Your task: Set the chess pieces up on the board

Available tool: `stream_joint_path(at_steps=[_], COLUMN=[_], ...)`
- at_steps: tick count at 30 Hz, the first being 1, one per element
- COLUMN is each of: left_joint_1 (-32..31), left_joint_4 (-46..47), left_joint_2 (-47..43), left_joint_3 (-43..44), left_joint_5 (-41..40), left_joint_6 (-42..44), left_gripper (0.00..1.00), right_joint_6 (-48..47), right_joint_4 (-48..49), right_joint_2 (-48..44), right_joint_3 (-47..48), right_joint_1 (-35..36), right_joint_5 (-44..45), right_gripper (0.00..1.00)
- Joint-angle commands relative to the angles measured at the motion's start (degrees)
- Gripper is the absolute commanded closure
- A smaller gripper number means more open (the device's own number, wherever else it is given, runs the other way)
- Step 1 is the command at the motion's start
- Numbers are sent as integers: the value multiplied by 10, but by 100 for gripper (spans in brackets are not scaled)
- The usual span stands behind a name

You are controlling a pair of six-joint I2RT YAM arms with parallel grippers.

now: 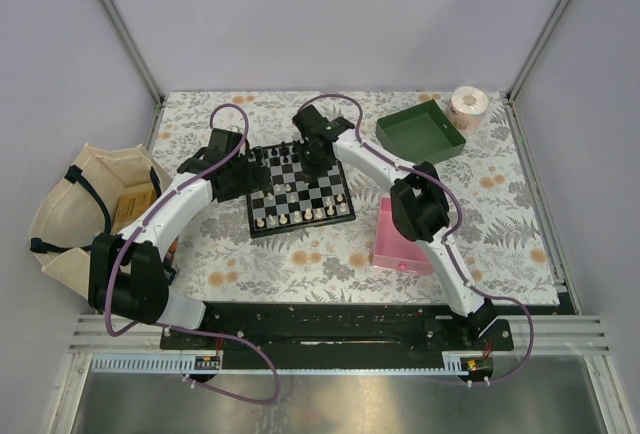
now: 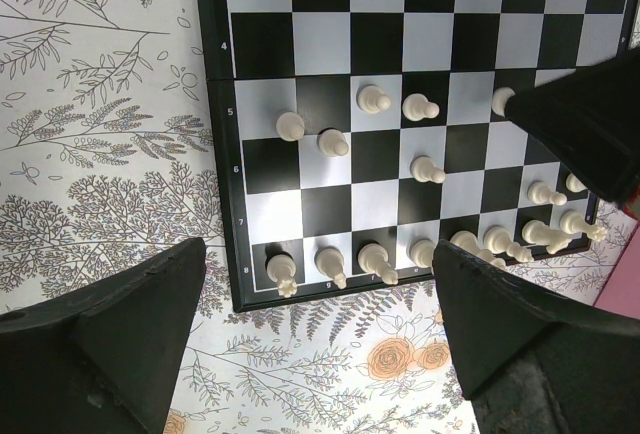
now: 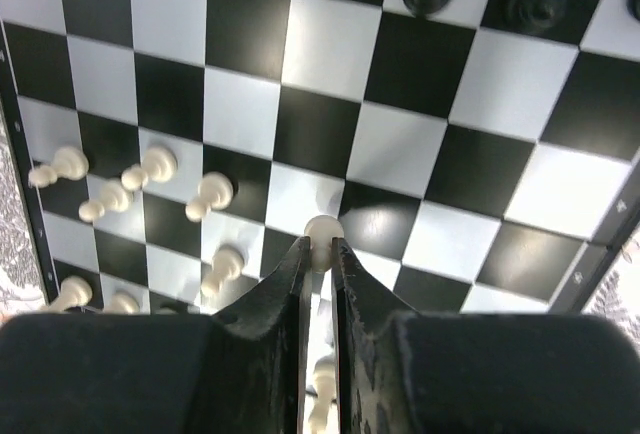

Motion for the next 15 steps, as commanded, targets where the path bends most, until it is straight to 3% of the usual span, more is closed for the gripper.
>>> stream_joint_path(at_steps=[1,10,15], left_joint_1=[2,3,3], left_joint_4=[21,23,23], left_joint_2=[3,4,5], left_joint_3=[13,12,11], left_joint_5=[18,19,23], left_joint_6=[-1,0,-2], left_gripper=[1,1,1], right_joint_6=[-19,-20,-21], right_joint_4=[3,16,15], right_joint_2=[-91,-148,-148], right_joint_3=[-53,-164,-173], right_joint_1=[14,25,29], right_joint_5=[13,-2,9], right_gripper=[91,92,92])
